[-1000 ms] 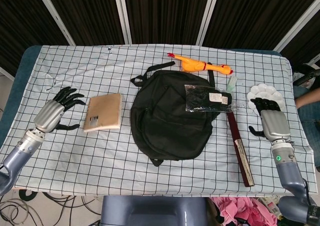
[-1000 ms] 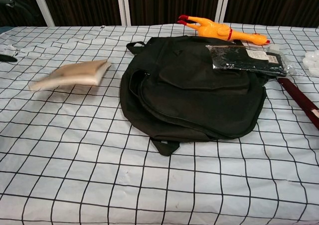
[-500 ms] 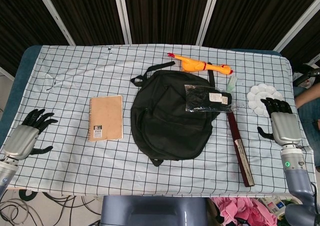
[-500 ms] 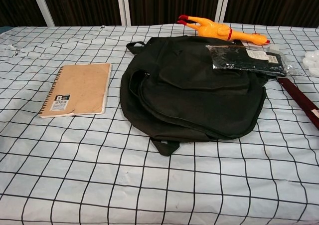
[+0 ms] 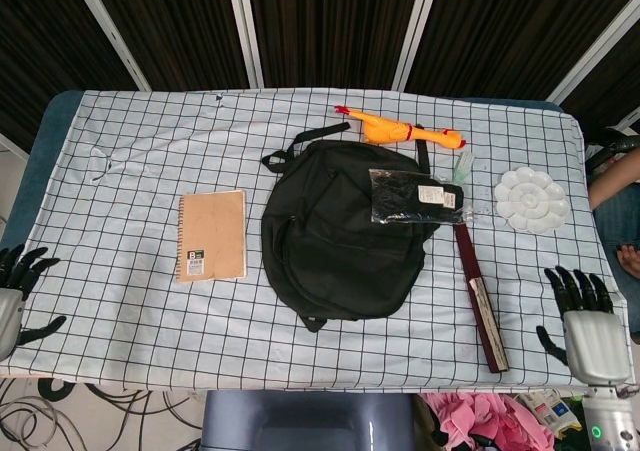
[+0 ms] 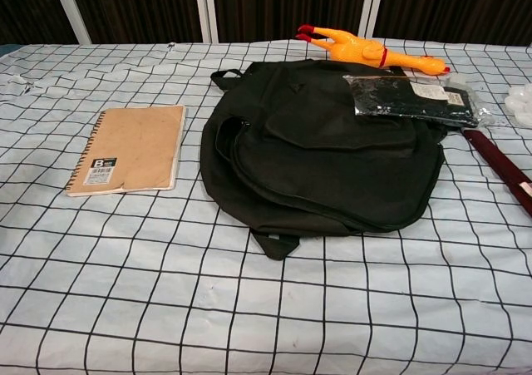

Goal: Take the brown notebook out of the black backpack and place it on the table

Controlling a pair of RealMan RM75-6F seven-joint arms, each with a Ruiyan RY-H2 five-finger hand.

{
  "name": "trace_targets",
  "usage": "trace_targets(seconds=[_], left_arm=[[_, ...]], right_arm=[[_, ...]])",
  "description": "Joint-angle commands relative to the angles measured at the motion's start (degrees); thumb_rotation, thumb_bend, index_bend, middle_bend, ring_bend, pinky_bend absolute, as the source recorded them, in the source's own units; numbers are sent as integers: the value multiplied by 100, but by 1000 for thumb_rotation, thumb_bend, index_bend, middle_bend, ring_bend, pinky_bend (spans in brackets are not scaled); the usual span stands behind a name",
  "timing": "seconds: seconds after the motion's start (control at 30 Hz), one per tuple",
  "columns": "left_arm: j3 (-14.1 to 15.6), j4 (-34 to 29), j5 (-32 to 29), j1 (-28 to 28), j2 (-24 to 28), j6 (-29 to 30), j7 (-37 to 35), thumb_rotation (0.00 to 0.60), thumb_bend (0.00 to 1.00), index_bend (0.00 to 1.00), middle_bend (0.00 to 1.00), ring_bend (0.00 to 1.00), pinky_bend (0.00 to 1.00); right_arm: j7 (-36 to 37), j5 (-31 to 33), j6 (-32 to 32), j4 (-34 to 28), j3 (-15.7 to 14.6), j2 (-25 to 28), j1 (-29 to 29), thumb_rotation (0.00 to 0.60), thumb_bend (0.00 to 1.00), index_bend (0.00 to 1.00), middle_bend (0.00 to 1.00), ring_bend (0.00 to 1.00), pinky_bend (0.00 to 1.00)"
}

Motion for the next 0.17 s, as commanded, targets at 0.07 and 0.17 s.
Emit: trace_targets(seconds=[0.07,0.17], left_arm=[[7,-354,-48,139,205,-42,200,600,67,204,129,0,0],[24,-470,20,150,291,-144,210,600,67,204,129,0,0]], right_arm=[[-64,-234,126,200,-167,-241,-219,600,219,59,71,57,74],[-218,-349,109,209,-129,-285,-214,600,219,52,69,57,74]])
